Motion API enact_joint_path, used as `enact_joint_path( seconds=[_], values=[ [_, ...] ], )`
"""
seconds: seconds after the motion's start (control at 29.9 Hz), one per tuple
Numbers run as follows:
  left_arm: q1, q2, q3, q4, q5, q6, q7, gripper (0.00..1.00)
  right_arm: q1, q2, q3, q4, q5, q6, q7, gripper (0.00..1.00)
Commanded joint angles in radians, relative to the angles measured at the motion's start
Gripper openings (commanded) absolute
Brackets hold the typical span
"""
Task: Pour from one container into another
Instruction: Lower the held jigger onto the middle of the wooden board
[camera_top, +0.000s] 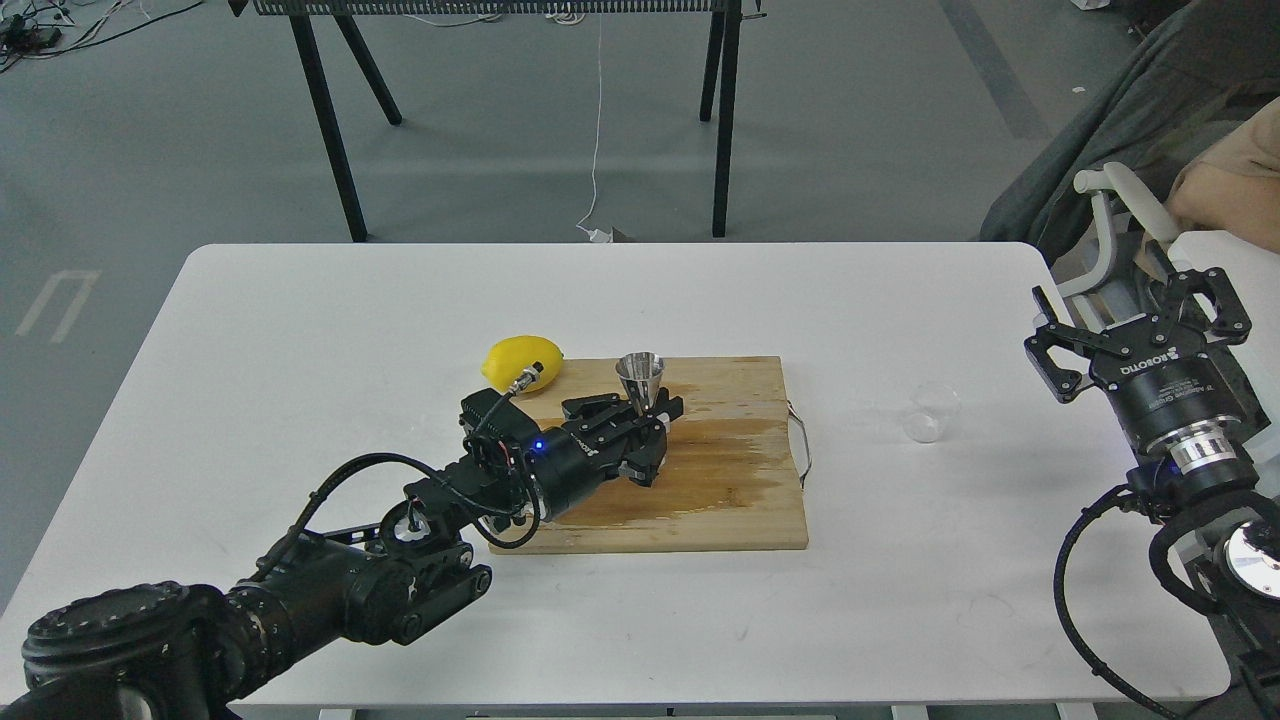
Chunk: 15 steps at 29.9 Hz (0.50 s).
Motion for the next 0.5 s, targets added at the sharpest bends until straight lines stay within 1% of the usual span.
enact_joint_path(
  seconds=[0.0,0.1,0.3,0.47],
  values=[
    [0.011,0.000,0.000,-0.004,0.000,0.000,0.000,0.11,0.000,0.000,-0.001,0.001,0.000,0.000,0.000,0.99],
    [0.016,0.000,0.000,-0.003,-0.002,0.000,0.000,0.13,0.000,0.000,-0.004,0.003,-0.001,0.000,0.000,0.99],
    [0.025,0.000,0.000,-0.003,-0.002,0.000,0.000,0.20,0.000,0.000,-0.008,0.003,0.000,0.000,0.000,0.99],
    [0.025,0.000,0.000,0.003,-0.002,0.000,0.000,0.24,0.000,0.000,-0.007,0.003,0.000,0.000,0.000,0.99]
  ],
)
